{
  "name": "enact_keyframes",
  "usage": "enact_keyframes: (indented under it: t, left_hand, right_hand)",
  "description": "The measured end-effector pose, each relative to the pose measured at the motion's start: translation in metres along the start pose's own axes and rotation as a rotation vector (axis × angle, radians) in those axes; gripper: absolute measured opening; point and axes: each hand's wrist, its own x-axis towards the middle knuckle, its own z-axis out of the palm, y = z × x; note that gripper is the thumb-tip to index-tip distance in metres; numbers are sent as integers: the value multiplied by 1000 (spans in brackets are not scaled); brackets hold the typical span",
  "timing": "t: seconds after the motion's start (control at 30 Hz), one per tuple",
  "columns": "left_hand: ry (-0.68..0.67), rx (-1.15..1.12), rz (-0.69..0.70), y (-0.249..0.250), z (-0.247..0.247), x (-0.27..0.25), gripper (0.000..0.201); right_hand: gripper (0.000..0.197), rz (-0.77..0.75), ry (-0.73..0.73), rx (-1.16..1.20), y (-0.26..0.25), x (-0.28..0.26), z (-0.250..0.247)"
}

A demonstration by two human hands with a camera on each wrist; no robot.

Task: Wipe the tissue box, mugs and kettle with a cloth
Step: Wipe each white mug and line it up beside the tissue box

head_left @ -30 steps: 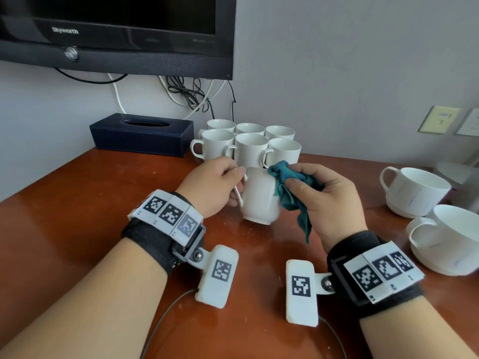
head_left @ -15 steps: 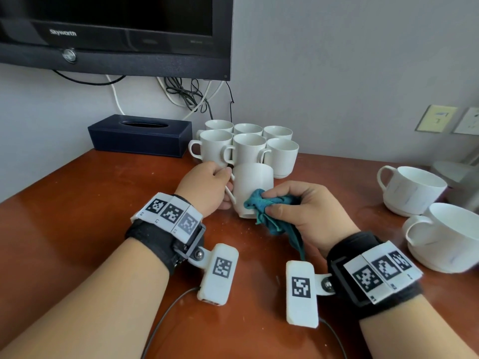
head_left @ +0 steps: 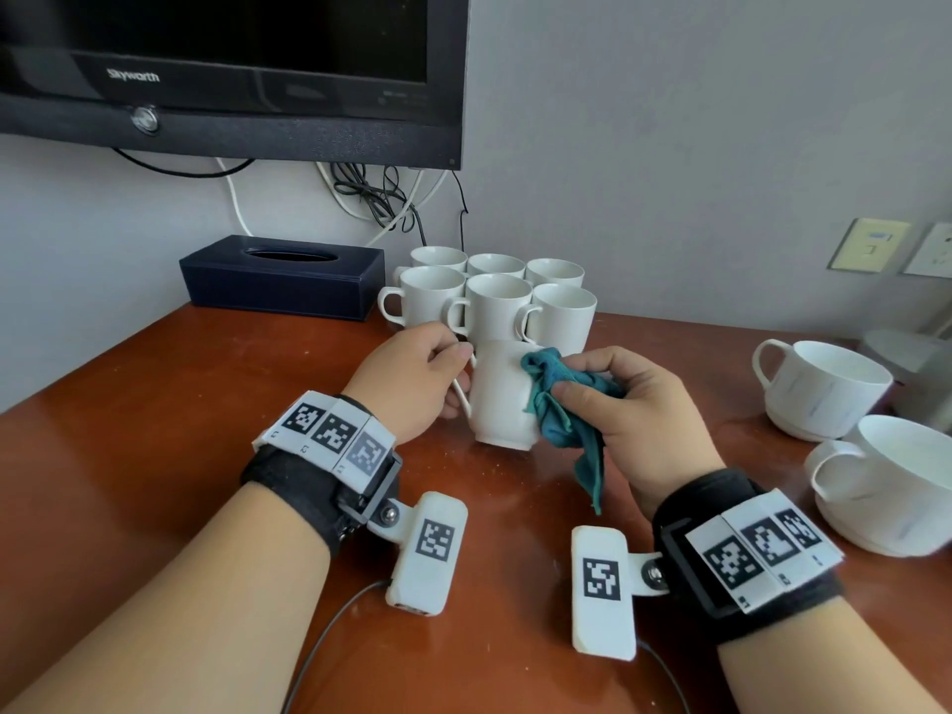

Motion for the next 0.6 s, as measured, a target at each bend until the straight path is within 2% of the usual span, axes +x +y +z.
enact_keyframes:
  t: [0.17,0.37,0.6]
  left_hand:
    - [28,-31,-62,-5,1,0,19]
    - [-12,-20,-33,-5,-3,1,19]
    - [-80,16,51,-6,-9,1,20]
  right_hand:
    - [7,195,-103,59,-2,-2,-2]
    - [7,329,-23,-33,6,1,-3]
    - [15,205,144,105,0,5,-1]
